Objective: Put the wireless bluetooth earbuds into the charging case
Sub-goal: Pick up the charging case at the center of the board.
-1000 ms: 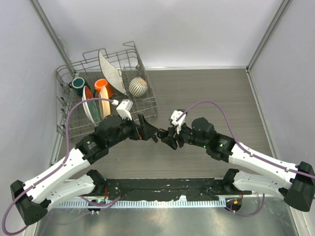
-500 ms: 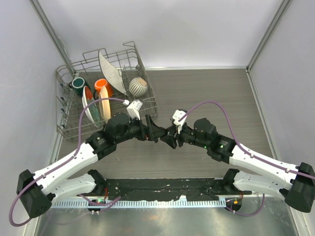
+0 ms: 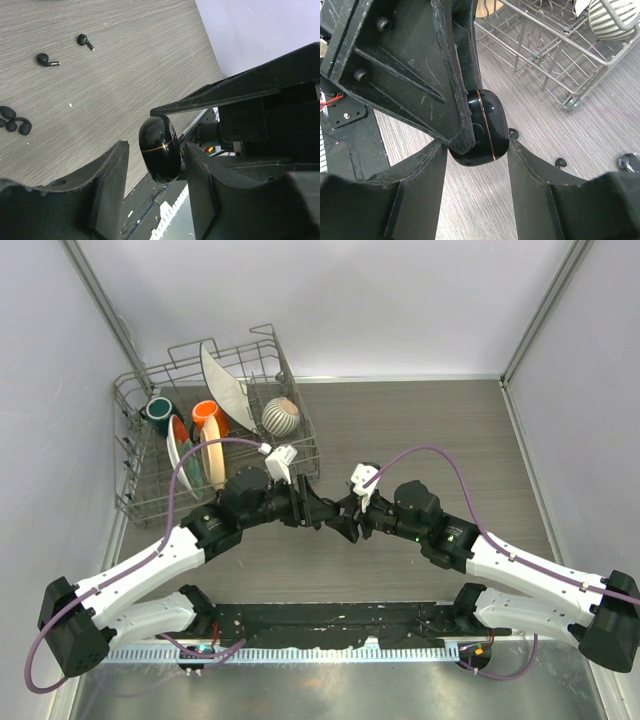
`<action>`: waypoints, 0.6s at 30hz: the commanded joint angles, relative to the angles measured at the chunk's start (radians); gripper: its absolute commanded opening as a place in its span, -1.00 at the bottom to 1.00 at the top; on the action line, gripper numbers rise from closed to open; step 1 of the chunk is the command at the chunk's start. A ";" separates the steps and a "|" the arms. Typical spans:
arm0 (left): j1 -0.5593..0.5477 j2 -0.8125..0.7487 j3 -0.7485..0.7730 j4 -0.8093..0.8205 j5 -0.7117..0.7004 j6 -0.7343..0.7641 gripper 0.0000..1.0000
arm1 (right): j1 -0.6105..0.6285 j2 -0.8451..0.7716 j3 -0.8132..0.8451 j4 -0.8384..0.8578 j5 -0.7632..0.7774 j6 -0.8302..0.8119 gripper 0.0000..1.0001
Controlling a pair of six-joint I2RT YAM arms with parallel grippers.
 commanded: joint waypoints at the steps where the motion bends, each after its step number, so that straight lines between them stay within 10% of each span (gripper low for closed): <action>1: -0.003 -0.003 0.036 0.049 0.019 0.000 -0.03 | 0.006 -0.028 0.003 0.066 -0.009 -0.004 -0.99; 10: -0.004 0.000 0.034 0.049 0.035 0.011 -1.00 | 0.007 -0.024 0.006 0.077 -0.012 0.006 -0.92; 18: -0.003 -0.086 -0.026 0.047 -0.050 0.092 -1.00 | 0.009 -0.022 0.035 0.056 0.037 0.147 0.17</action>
